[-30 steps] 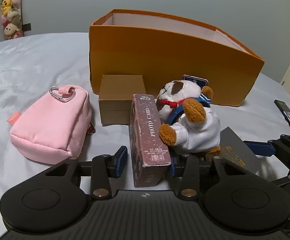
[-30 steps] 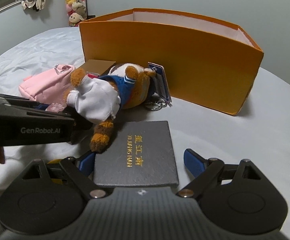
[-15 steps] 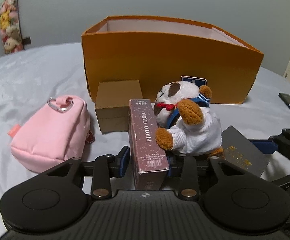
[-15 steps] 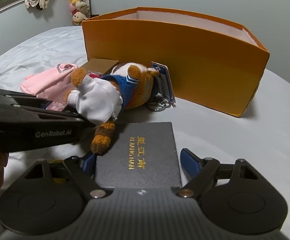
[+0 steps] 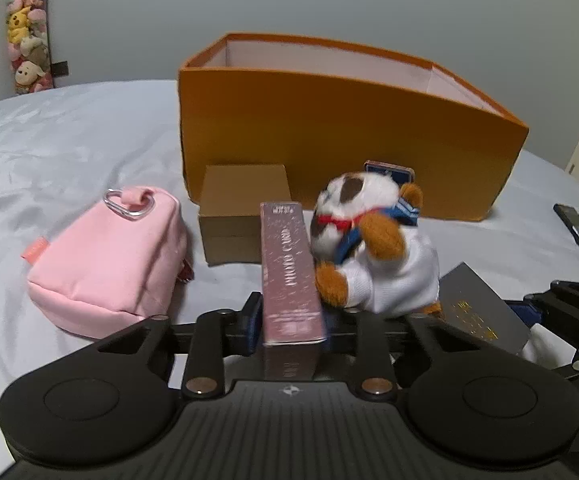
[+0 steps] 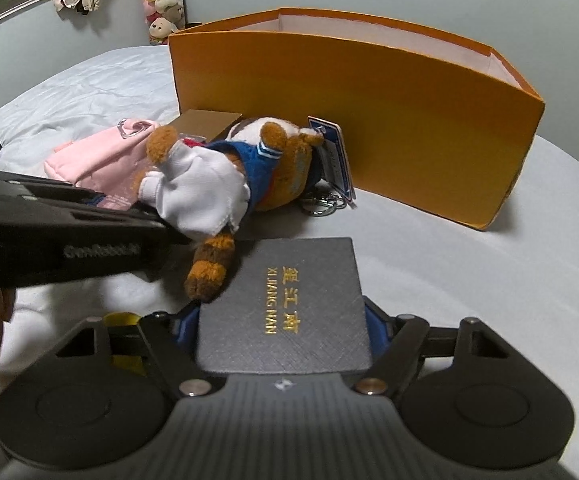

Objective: Organize objects
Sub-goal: 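Grasp the dark photo-card box with the left gripper while the right grasps the black gift box, then lift and carry both boxes with both grippers over the shoebox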

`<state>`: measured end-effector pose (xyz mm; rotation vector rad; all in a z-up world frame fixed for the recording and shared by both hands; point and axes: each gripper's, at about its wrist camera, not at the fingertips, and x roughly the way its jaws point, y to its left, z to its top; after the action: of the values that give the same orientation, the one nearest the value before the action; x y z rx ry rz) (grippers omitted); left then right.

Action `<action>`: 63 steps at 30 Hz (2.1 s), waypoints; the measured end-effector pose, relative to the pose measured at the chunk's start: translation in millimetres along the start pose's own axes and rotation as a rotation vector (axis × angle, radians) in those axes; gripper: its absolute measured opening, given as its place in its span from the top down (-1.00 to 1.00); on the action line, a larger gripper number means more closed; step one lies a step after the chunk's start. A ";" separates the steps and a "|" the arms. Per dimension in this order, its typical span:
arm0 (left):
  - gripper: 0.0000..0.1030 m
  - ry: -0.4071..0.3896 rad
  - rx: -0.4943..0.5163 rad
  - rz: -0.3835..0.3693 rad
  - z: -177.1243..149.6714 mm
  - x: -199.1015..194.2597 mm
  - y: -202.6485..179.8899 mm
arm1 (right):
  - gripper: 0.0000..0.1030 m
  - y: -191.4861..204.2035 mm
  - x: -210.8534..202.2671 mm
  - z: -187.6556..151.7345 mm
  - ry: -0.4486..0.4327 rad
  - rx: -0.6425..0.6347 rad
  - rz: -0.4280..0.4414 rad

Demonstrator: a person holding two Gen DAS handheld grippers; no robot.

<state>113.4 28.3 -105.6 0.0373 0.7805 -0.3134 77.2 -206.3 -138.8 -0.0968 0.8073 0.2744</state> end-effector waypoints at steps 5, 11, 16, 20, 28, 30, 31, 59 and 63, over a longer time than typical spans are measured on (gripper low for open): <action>0.49 0.005 0.002 0.000 -0.3 -5.1 1.2 | -0.49 -7.5 -7.8 -0.3 -0.005 0.013 0.000; 0.49 0.000 0.011 0.006 -1.4 -13.9 -1.8 | -0.49 -14.7 -19.5 0.6 -0.023 0.030 -0.010; 0.49 -0.016 0.020 0.006 0.8 -25.5 -1.5 | -0.49 -21.3 -29.0 -0.1 -0.034 0.040 -0.018; 0.49 -0.035 0.024 0.011 5.2 -35.4 -1.0 | -0.49 -26.2 -36.8 -0.8 -0.042 0.051 -0.022; 0.53 -0.064 0.030 0.001 12.9 -51.6 -3.2 | -0.49 -34.6 -49.7 2.7 -0.055 0.077 -0.031; 0.78 -0.050 0.046 0.011 11.8 -50.3 -4.6 | -0.49 -36.0 -49.9 2.4 -0.053 0.083 -0.036; 0.78 -0.029 0.053 0.025 11.1 -47.6 -4.6 | -0.49 -37.0 -50.1 2.2 -0.052 0.087 -0.037; 0.50 0.084 0.099 0.014 -13.3 -31.6 -4.7 | -0.49 -43.7 -39.8 -4.6 0.011 0.097 -0.050; 0.50 0.056 0.086 0.020 -5.7 -40.3 -1.9 | -0.49 -45.7 -41.5 -3.4 0.006 0.105 -0.048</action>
<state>82.1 38.0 -81.4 0.1345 0.8213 -0.3282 60.3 -259.3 -112.0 -0.0184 0.8232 0.1865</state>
